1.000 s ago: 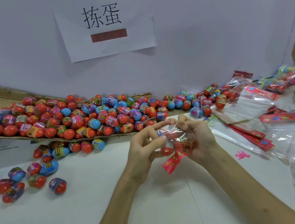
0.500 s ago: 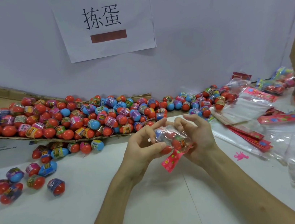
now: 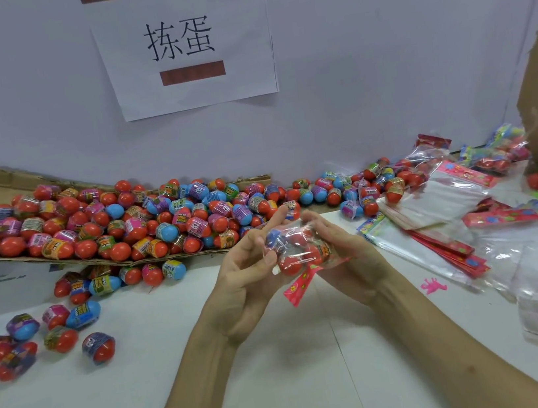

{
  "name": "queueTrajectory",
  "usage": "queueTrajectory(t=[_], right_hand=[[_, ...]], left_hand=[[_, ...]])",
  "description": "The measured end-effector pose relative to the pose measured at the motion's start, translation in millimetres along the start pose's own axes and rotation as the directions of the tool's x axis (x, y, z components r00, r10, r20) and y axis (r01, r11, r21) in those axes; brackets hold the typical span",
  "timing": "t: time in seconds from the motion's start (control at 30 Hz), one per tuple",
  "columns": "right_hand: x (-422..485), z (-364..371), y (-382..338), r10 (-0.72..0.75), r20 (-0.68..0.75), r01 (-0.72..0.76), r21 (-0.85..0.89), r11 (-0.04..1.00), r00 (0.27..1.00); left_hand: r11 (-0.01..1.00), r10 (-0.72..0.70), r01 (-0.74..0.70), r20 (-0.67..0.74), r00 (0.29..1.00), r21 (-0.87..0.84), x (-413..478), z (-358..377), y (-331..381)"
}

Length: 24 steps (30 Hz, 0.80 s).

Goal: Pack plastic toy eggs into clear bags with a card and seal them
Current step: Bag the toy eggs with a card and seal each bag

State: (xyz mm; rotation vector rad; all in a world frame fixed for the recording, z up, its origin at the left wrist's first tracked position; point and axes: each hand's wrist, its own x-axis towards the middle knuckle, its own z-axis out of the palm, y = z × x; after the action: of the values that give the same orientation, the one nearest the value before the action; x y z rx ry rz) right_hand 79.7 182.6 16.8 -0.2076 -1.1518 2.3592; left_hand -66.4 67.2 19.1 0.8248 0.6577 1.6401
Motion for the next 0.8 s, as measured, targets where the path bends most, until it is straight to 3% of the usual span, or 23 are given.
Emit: queueTrajectory(t=[0.1,0.37,0.67,0.73,0.8], right_hand=[[2,-2,3,-0.028,0.044,0.026,0.049,0.998,0.999],[9,2,9,-0.033,-0.014,0.034,0.069,0.997,0.999],[8,3,3,0.003,-0.018,0.001,0.219,0.976,1.000],[8,5,2,0.017,-0.054,-0.012,0.081,0.997,0.998],[9,8,5,-0.023,-0.143,-0.010,-0.225,0.974,0.989]], left_hand=[[0.999,0.002,-0.003,-0.016,1.000,-0.048,0,-1,-1],[0.998,0.058,-0.061,-0.089,0.994,-0.032,5,-8,-1],[0.999,0.042,-0.045,-0.342,0.939,0.000,8,-8,-6],[0.998,0.058,-0.051,-0.351,0.934,0.029,8,-10,-5],[0.996,0.079,-0.062,-0.364,0.928,0.059,9,-10,-3]])
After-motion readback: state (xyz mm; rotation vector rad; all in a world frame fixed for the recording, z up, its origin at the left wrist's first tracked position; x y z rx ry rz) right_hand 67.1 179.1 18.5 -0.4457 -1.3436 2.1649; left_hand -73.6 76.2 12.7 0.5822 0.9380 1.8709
